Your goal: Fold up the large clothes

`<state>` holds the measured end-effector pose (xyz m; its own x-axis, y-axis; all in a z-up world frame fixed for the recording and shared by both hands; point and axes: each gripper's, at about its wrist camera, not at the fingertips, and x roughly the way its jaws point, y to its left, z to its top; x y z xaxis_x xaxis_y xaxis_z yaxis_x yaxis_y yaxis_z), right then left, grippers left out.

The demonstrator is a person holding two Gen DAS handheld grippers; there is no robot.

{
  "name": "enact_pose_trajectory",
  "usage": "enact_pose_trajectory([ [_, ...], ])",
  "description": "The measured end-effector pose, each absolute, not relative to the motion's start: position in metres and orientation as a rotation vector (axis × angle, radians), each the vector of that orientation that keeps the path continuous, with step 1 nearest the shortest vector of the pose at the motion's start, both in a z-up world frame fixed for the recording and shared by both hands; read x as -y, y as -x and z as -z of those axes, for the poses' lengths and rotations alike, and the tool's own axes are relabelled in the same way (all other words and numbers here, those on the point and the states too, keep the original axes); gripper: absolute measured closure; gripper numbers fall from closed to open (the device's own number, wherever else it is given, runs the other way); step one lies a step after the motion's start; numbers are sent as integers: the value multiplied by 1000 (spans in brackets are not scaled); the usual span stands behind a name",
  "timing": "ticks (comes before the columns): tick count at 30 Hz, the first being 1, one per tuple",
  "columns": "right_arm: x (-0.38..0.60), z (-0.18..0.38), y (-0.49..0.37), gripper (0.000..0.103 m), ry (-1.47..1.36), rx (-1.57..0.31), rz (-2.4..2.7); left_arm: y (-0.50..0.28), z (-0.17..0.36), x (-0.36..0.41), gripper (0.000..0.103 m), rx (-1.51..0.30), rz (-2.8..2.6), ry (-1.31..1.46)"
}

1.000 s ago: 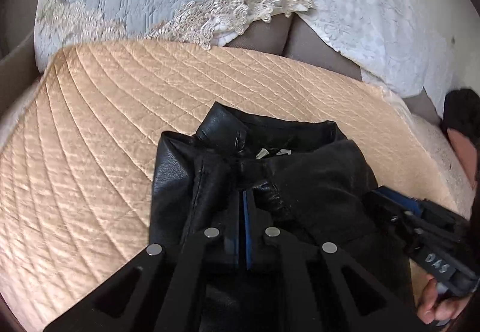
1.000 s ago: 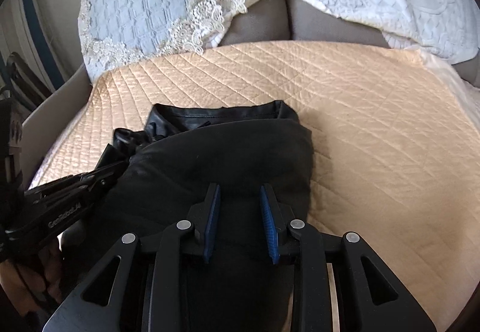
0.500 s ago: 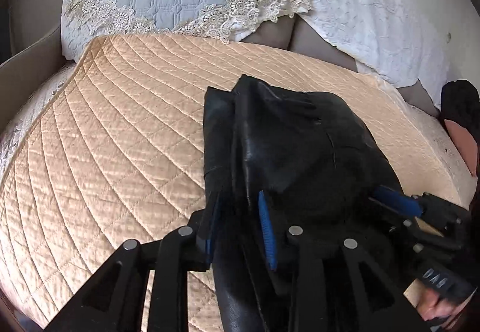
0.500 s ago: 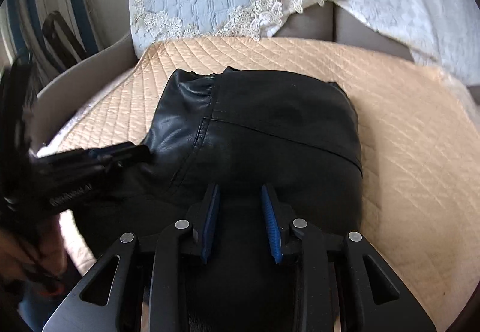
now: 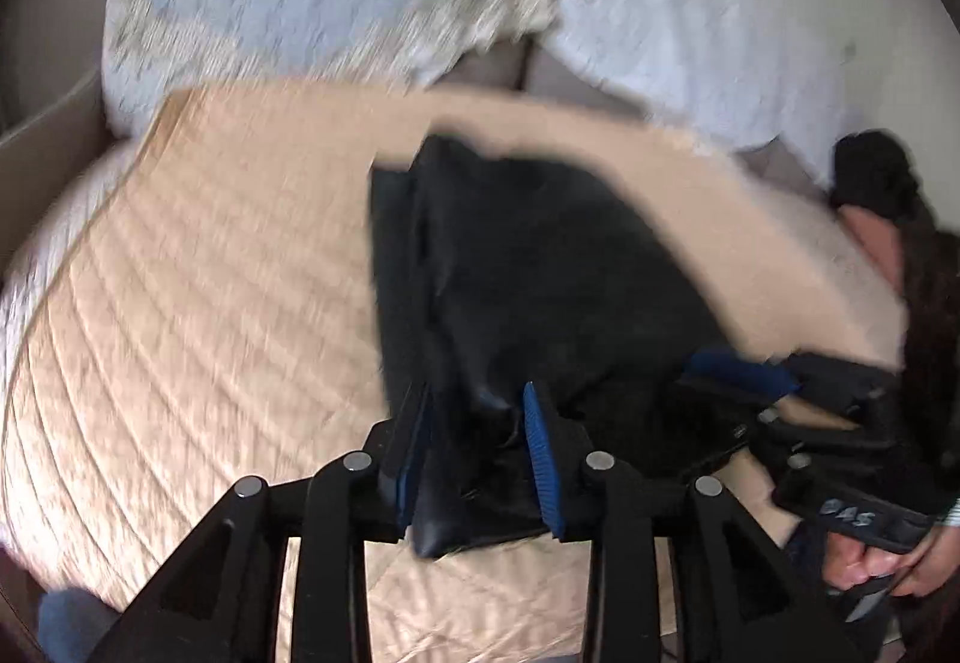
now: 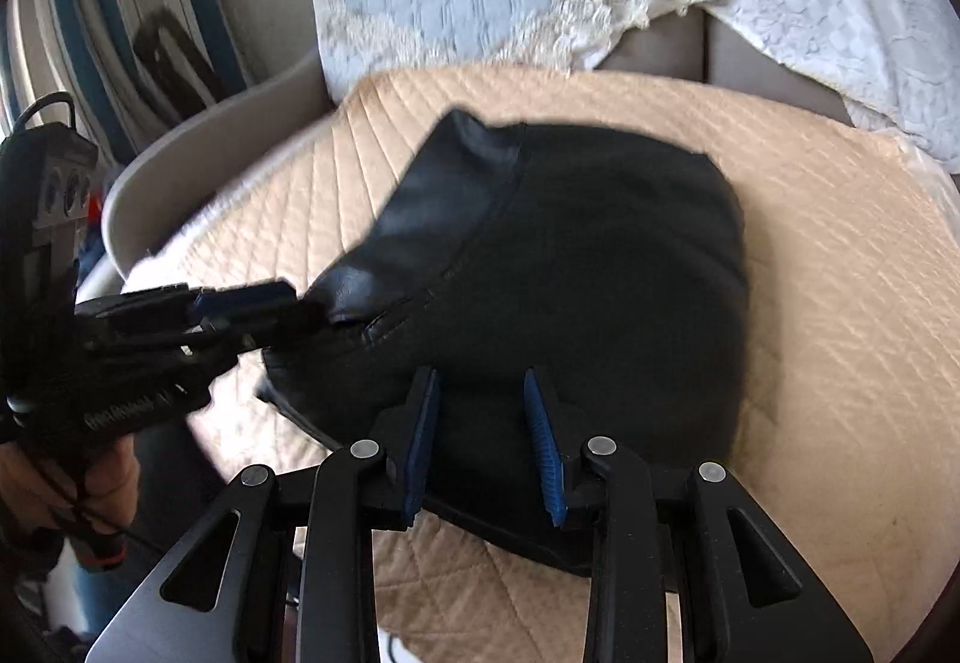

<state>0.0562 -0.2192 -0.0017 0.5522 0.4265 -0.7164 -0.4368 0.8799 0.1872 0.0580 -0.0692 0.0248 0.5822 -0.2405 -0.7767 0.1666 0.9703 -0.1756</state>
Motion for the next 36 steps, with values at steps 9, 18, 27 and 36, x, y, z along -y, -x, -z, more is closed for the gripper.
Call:
enact_pose_trajectory([
  [9,234,-18,-61,71,-17,-818,-506,-58,-25,58,63,-945,210,124],
  [18,271,-36,-137,71,-58,-763,-402,-127,-75,80,64,-813,259,75],
  [27,265,17,-221,71,-89,-917,-378,-217,1,72,69,-977,156,105],
  [36,297,-11,-178,39,-124,-859,-401,-187,-25,67,67,-924,191,101],
])
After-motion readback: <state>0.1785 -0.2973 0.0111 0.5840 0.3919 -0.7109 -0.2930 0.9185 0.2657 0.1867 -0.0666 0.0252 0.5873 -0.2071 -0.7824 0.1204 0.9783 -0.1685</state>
